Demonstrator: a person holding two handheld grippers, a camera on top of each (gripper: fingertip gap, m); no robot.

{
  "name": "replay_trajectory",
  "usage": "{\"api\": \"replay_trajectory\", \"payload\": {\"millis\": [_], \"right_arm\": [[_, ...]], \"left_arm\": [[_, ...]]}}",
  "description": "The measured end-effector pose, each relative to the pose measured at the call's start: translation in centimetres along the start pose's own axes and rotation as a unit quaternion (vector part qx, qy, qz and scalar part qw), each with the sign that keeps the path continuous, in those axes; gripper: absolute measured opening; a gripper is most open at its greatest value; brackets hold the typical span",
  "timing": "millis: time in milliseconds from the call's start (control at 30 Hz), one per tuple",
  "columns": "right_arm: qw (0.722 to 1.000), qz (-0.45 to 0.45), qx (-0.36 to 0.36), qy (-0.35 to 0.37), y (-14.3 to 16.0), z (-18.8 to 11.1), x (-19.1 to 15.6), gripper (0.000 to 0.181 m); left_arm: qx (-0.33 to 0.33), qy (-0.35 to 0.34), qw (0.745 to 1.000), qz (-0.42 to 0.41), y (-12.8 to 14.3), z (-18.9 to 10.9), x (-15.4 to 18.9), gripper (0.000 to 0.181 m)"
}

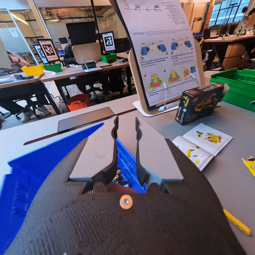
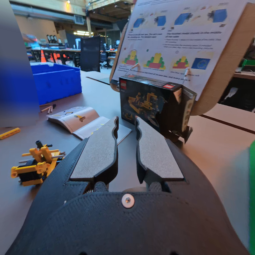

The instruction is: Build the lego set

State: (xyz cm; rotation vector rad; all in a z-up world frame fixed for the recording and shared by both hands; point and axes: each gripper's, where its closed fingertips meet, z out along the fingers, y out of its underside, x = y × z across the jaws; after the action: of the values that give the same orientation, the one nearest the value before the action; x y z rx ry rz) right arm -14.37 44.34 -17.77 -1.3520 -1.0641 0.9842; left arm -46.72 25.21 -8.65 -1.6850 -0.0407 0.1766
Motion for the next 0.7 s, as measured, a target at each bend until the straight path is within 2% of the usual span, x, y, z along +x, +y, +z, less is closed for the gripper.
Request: {"api": "replay_trajectory", "payload": {"millis": [100,267,367,467,567,700], "right_arm": [[1.000,0.012,0.006,0.013,-0.1,0.1,1.0,0.020],[1.000,0.001,-0.001,0.026,0.0,0.9,1.7,0.021],[0.999,0.002,0.000,0.033,0.0,1.0,2.1,0.021],[0.999,0.006,0.004,0.039,-0.1,0.9,2.3,0.021],[0.999,0.006,0.007,0.045,-0.2,0.8,2.5,0.021],[0.999,0.004,0.008,0.049,-0.2,0.7,2.5,0.021]], "left_arm": [[-0.019,-0.006,1.000,-0.020,2.2,0.4,-0.8,0.021],[-0.040,-0.046,0.998,0.026,3.3,0.0,-2.4,0.022],[-0.032,-0.080,0.995,0.054,2.6,-1.1,-3.8,0.022],[-0.007,-0.123,0.992,0.033,1.3,-3.2,-6.4,0.022],[-0.026,-0.128,0.991,0.010,2.1,-4.3,-7.6,0.025],[-0.061,-0.143,0.986,0.056,2.1,-6.3,-8.6,0.028]]}}
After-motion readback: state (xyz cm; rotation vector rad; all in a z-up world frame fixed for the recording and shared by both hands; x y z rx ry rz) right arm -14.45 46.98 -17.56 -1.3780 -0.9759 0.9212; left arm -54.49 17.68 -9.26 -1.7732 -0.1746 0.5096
